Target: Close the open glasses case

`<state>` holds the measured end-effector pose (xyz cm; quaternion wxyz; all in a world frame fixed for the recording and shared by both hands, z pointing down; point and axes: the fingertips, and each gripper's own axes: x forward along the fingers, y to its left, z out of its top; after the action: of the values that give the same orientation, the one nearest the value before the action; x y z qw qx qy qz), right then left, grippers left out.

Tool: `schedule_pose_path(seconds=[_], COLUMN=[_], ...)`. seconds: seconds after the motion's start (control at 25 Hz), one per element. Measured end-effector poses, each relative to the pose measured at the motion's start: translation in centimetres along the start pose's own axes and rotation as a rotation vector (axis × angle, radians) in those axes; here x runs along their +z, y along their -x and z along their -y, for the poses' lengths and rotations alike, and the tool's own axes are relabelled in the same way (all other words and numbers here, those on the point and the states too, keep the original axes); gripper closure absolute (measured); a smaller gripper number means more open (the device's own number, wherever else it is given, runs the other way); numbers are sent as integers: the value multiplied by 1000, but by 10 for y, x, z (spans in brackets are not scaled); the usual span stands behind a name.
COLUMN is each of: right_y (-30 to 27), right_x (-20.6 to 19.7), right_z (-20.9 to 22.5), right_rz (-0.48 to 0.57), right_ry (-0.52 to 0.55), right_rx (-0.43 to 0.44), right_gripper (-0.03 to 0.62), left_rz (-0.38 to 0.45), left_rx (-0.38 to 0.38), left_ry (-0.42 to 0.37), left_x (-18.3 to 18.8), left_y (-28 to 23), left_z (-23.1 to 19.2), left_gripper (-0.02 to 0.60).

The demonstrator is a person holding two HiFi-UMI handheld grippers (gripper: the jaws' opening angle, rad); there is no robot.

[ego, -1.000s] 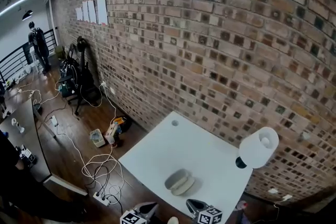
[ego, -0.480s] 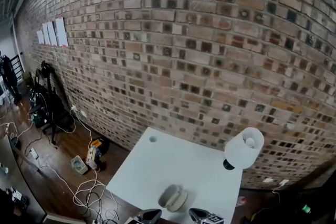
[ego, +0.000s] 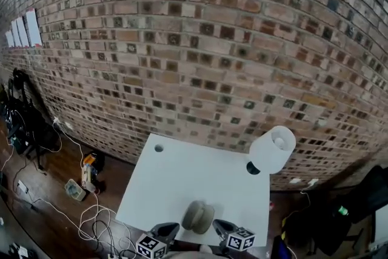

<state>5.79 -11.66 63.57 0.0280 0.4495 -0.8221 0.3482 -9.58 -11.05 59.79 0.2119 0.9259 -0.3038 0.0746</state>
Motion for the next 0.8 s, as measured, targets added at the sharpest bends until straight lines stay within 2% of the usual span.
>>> schedule_pose_path(seconds=[0.12,0.28,0.56,0.6,0.68,0.8], right_y=[-2,8,-16,-17,-11,-11], right_x=[8,-15,-10,-16,-34,-44], right_z=[4,-4,11,12,13,28], right_rz=[49,71,108,109,97,91], right_ry=[-22,-84,-132,-158,-220,-240], right_rx=[-76,-174,-238,-251,-297,-387], right_gripper=[586,586,582,575,518,462], left_rz=[-18,-76,-67,-75,-98,-113], left_rx=[-69,-155,-239,-244,-258,-275], left_ry=[-46,-48,-78,-77,-71,-81], left_x=[5,-5,18,14,2,-2], left_y=[-4,4,-16,-14,-6,-5], left_z=[-16,-20,-48,-51,-50,-57], left_gripper=[575,575,575,575,575,575])
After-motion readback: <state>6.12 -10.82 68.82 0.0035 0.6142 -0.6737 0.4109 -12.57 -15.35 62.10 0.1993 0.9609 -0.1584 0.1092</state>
